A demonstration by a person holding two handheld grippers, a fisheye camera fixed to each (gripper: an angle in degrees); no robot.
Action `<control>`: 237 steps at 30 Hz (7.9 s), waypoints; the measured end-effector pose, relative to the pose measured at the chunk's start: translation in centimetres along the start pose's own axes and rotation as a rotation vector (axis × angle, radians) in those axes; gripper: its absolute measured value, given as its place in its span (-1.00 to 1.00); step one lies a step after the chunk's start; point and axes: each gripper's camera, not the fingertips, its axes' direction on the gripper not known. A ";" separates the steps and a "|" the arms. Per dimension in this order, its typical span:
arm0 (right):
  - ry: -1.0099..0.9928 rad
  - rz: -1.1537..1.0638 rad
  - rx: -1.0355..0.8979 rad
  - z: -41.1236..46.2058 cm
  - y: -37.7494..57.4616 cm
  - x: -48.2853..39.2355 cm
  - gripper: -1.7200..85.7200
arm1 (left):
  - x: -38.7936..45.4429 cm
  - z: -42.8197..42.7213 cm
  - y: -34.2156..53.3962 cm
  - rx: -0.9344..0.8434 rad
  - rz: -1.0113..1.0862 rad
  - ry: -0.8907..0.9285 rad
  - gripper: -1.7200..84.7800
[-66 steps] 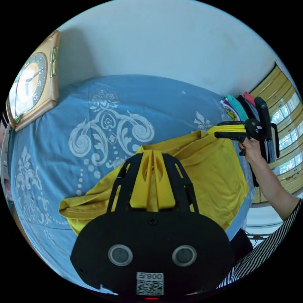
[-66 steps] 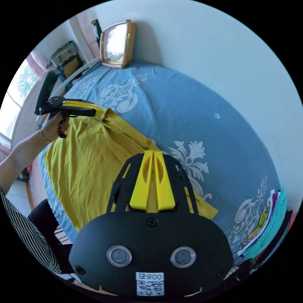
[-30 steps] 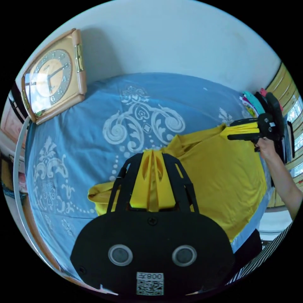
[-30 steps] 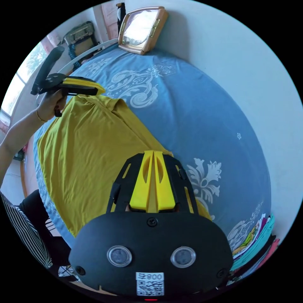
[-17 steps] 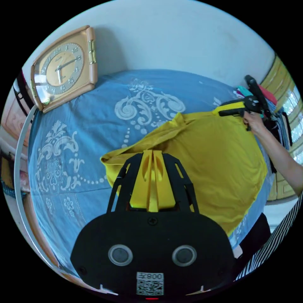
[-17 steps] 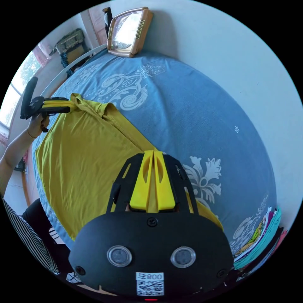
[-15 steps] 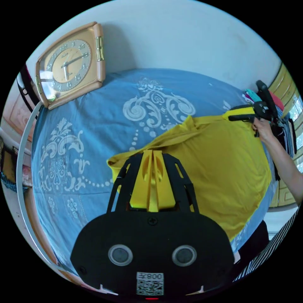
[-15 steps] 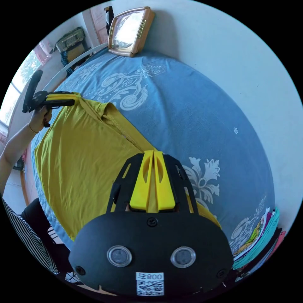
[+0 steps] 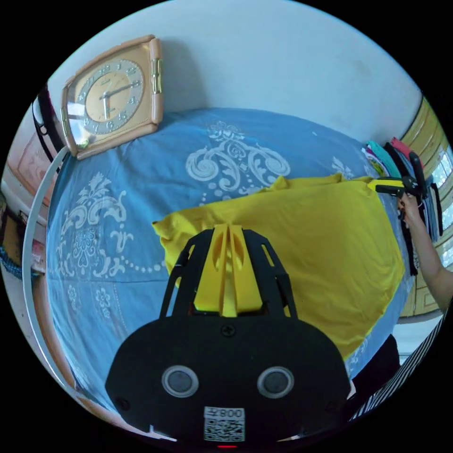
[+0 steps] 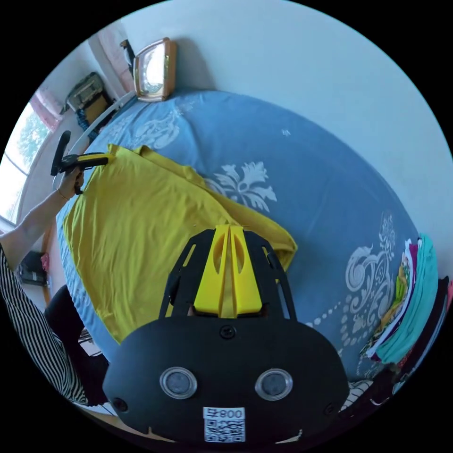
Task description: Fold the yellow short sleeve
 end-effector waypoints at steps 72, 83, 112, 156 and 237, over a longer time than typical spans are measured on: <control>-0.773 0.562 0.059 -4.3 62.3 8.9 -0.63 | 4.8 -32.5 34.5 -0.165 -0.440 0.466 -0.90; -0.894 0.653 0.019 -0.7 66.2 6.2 -0.61 | 16.8 -31.1 39.2 -0.296 -0.533 0.243 -0.93; -0.980 0.695 0.295 -0.8 57.8 8.0 -0.67 | 85.0 -30.3 26.9 -0.016 0.426 0.326 -0.94; -0.907 0.563 0.377 3.1 14.6 -10.6 -0.93 | 56.9 -43.9 32.4 0.125 0.109 0.652 -0.94; -0.879 0.430 -0.178 9.5 12.6 -47.1 -0.73 | -17.5 -63.9 62.8 0.250 -0.826 0.732 -0.95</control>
